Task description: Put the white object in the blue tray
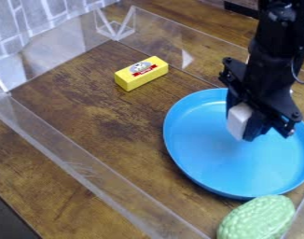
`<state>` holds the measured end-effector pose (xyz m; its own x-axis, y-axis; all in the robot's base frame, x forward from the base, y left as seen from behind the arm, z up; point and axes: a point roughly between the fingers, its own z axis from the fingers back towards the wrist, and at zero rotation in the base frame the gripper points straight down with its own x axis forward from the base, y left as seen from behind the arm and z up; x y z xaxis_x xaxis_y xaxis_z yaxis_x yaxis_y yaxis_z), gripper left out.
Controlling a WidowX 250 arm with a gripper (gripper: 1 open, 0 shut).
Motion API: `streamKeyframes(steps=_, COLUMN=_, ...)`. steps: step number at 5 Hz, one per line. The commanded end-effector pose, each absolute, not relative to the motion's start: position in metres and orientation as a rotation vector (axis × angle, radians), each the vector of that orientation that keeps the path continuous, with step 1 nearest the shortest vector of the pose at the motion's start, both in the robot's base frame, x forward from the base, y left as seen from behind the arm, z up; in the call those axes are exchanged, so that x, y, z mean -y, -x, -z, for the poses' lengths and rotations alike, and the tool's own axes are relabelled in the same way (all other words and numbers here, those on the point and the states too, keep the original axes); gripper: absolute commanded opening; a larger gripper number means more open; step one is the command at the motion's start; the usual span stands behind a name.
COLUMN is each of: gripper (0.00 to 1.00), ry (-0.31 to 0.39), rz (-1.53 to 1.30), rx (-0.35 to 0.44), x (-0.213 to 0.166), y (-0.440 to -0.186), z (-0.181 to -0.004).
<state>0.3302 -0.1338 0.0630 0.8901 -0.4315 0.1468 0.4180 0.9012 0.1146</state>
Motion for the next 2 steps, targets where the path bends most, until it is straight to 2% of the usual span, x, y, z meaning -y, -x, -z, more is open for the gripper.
streamKeyframes(steps=1, gripper=0.0, ry=-0.061, rz=0.461, rx=0.214, x=0.1439, y=-0.3301, z=-0.0703)
streamKeyframes(steps=2, gripper=0.0, ry=-0.054, rz=0.457, rx=0.214, x=0.1454, y=-0.3301, z=-0.0639)
